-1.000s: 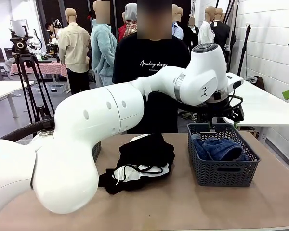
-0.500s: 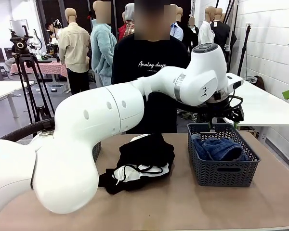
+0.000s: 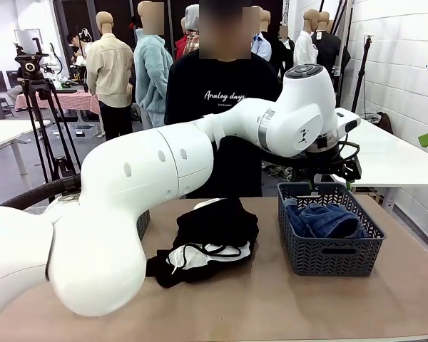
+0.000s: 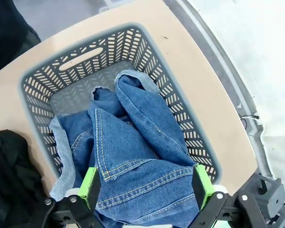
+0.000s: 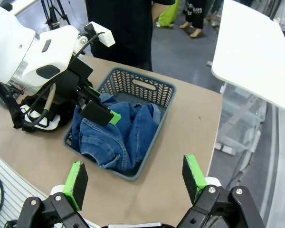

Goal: Sort the tops and bottoms.
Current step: Lift clothes from the center of the table with your right hand.

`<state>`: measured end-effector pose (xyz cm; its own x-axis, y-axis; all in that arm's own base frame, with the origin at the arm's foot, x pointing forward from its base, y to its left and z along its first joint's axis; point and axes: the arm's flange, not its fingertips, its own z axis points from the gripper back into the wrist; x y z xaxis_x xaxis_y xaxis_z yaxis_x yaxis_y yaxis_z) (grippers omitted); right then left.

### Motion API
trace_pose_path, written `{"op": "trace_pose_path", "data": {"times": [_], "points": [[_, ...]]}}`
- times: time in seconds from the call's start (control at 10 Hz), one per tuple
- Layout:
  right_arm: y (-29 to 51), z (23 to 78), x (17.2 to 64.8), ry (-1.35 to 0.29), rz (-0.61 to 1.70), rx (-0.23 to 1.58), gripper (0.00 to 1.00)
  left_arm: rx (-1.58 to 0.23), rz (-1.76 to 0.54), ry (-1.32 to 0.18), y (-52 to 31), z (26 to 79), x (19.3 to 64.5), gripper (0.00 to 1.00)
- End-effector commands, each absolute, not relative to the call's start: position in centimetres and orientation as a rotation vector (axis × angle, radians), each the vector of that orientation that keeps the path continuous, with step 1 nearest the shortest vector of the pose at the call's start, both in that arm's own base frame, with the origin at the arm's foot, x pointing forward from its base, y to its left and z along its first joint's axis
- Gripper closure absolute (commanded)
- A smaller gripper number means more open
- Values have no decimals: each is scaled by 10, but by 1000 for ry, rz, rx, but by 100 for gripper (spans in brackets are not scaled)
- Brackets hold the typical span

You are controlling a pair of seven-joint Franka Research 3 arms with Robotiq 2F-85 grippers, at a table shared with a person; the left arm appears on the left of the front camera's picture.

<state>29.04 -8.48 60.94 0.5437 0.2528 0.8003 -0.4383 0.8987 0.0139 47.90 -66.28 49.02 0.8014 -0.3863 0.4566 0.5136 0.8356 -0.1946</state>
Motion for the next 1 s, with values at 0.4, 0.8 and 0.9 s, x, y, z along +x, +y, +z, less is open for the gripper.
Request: {"op": "trace_pose_path", "data": {"times": [0.4, 0.8, 0.9], "points": [[-84, 608, 292, -909, 415, 225, 0, -218, -476, -367, -645, 496, 477, 0], [-84, 608, 292, -909, 415, 225, 0, -44, -475, -314, -545, 525, 451, 0], [-84, 608, 292, -909, 415, 225, 0, -1, -441, -295, -514, 530, 442, 0]]}}
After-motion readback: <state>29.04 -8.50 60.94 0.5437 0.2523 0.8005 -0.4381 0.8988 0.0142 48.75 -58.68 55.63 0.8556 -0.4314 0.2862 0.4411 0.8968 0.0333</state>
